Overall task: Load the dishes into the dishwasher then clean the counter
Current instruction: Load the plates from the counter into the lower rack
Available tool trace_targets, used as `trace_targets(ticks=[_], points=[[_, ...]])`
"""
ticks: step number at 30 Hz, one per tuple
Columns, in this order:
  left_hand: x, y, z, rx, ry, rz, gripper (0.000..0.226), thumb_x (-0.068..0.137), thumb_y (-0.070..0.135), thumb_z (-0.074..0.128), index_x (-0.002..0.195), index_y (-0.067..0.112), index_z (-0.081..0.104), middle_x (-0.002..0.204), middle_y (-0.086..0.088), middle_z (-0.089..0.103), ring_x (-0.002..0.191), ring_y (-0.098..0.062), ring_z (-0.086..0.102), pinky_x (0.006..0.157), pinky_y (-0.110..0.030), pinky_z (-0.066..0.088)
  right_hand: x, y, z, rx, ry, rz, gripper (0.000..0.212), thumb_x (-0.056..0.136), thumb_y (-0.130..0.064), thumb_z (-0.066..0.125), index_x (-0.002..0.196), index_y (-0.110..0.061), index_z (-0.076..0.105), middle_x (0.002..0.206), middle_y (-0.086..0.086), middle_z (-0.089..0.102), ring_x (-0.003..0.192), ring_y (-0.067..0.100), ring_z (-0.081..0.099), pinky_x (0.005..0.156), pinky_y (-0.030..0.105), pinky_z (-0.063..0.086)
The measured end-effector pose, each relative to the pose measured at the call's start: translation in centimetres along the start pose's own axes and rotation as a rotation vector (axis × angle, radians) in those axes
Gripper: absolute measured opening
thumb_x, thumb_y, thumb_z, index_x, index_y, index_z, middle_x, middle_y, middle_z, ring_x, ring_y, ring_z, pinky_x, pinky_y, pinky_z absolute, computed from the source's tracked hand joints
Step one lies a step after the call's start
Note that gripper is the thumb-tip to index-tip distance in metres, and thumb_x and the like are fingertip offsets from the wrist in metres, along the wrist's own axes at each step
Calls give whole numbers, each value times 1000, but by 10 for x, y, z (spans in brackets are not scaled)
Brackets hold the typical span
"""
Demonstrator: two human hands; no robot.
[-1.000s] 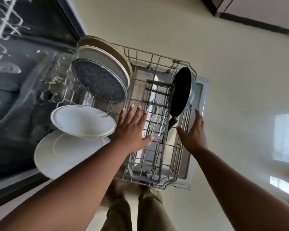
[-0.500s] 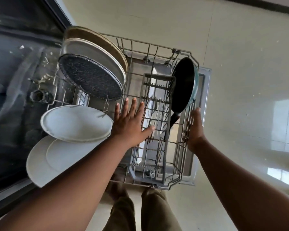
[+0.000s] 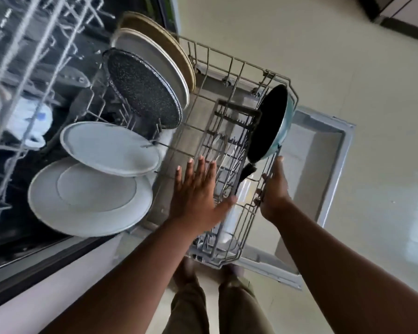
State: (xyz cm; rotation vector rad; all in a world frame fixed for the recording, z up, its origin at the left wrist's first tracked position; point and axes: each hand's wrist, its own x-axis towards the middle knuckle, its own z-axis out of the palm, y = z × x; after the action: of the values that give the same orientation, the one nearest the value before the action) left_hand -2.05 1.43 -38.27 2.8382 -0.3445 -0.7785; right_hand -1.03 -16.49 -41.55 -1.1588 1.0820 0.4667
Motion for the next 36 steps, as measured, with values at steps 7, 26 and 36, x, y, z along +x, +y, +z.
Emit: trace_targets(ticks=[7,26,36], points=[[-19,-40,-3,-54,14,-57,93,84,80,12,152,24,-15,159,-8,-21,144,-27,-24,112,-42,-22,11,0,63,-87,-110,14,76,93,-73,21,151,-26,31,126,-3,48,77,10,41,64,29,35],[-27,-113,-19,1,99,-153,91,84,76,15,155,21,-4,162,-10,-8,149,-30,-8,118,-48,-6,16,-7,219,-124,-347,-24,50,103,-51,29,150,-38,17,155,5,29,133,33,39,96,50,40],[-28,-148,-34,79,138,-210,94,79,72,20,152,14,25,156,-19,27,142,-41,24,113,-58,16,5,-24,315,-278,-373,-62,64,104,-28,38,155,-15,2,152,19,28,113,24,47,85,36,46]])
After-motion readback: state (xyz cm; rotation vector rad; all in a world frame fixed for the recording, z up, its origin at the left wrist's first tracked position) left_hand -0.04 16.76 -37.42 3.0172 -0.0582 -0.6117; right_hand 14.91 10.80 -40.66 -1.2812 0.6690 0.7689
